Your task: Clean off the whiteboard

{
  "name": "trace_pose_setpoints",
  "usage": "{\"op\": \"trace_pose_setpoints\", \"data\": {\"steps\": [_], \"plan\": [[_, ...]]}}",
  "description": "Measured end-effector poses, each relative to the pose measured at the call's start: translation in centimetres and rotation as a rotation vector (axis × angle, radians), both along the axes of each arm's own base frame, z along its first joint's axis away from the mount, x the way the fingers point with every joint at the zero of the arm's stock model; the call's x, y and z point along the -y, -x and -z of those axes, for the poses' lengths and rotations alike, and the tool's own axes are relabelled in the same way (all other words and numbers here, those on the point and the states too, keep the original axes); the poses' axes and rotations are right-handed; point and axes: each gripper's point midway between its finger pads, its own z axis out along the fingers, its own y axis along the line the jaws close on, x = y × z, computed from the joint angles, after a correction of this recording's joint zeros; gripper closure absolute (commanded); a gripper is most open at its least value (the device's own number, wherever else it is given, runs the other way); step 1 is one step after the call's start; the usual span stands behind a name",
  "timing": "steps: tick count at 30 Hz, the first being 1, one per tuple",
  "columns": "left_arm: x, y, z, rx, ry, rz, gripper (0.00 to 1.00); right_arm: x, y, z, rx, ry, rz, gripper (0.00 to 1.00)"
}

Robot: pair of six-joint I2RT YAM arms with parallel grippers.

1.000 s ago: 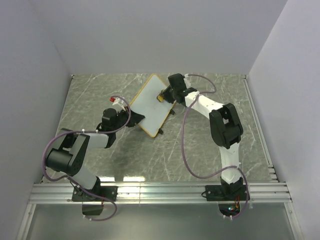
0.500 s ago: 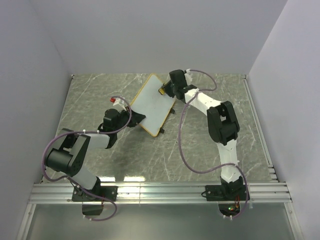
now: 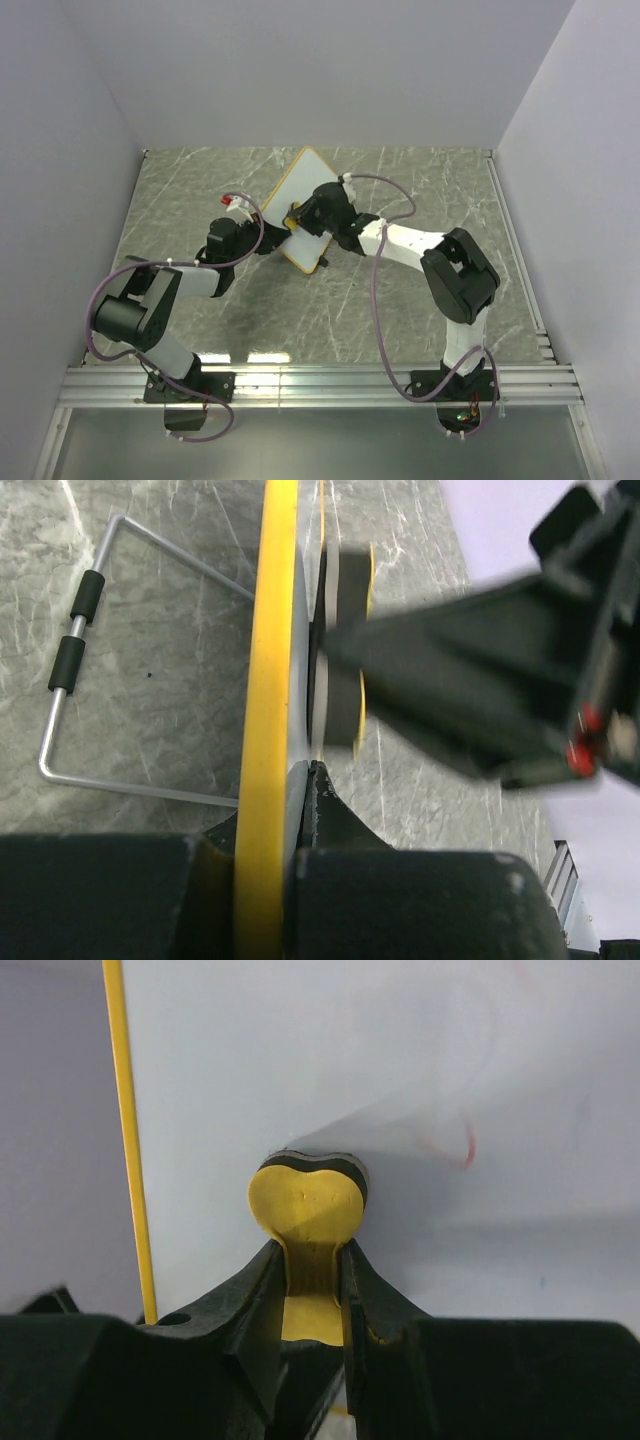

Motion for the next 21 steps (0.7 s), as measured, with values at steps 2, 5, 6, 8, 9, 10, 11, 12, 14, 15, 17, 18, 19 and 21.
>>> {"op": "trace_pose_setpoints", "data": {"steps": [2, 5, 6, 8, 9, 10, 11, 12, 14, 15, 17, 18, 19, 21], "plan": [[0.0, 0.0, 0.1, 0.002, -0.002, 0.002, 1.0, -0.5, 1.3, 0.2, -0.013, -0.011, -0.022, 1.0], [0.0, 0.0, 0.0, 0.005, -0.003, 0.004, 1.0, -0.4, 1.2, 0.2, -0.027, -0.036, -0.021, 1.0], [0.0, 0.0, 0.1, 0.005, -0.003, 0.004, 1.0, -0.3, 1.1, 0.1, -0.038, -0.048, -0.021, 1.0], [0.0, 0.0, 0.1, 0.004, -0.003, 0.003, 1.0, 0.0, 0.3, 0.2, -0.06, -0.066, -0.019, 1.0], [0.0, 0.0, 0.1, 0.004, -0.003, 0.002, 1.0, 0.3, -0.5, 0.0, -0.064, -0.067, -0.009, 1.0], [0.0, 0.0, 0.1, 0.003, -0.002, 0.001, 1.0, 0.5, -1.7, -0.6, -0.055, -0.075, 0.005, 1.0], [0.0, 0.0, 0.0, 0.005, -0.002, 0.002, 1.0, 0.7, -3.2, -1.1, -0.043, -0.084, 0.021, 1.0], [0.1, 0.0, 0.0, 0.005, -0.003, 0.003, 1.0, 1.1, -4.7, -1.5, -0.035, -0.091, 0.04, 1.0], [0.2, 0.0, 0.0, 0.009, -0.004, 0.003, 1.0, 2.2, -7.5, -1.9, -0.019, -0.1, 0.077, 1.0], [0.3, 0.0, 0.0, 0.009, -0.004, 0.002, 1.0, 2.8, -8.5, -1.8, -0.018, -0.101, 0.093, 1.0], [0.3, 0.0, 0.0, 0.01, -0.005, -0.001, 1.0, 4.4, -10.5, -1.2, -0.026, -0.095, 0.129, 1.0], [0.4, 0.1, -0.1, 0.011, -0.007, -0.002, 1.0, 5.3, -11.3, -0.8, -0.032, -0.09, 0.149, 1.0], [0.4, 0.1, -0.1, 0.011, -0.007, -0.004, 1.0, 6.1, -12.0, -0.4, -0.038, -0.084, 0.165, 1.0], [0.4, 0.1, -0.1, 0.01, -0.008, -0.006, 1.0, 7.4, -12.7, 0.5, -0.052, -0.073, 0.189, 1.0]]}}
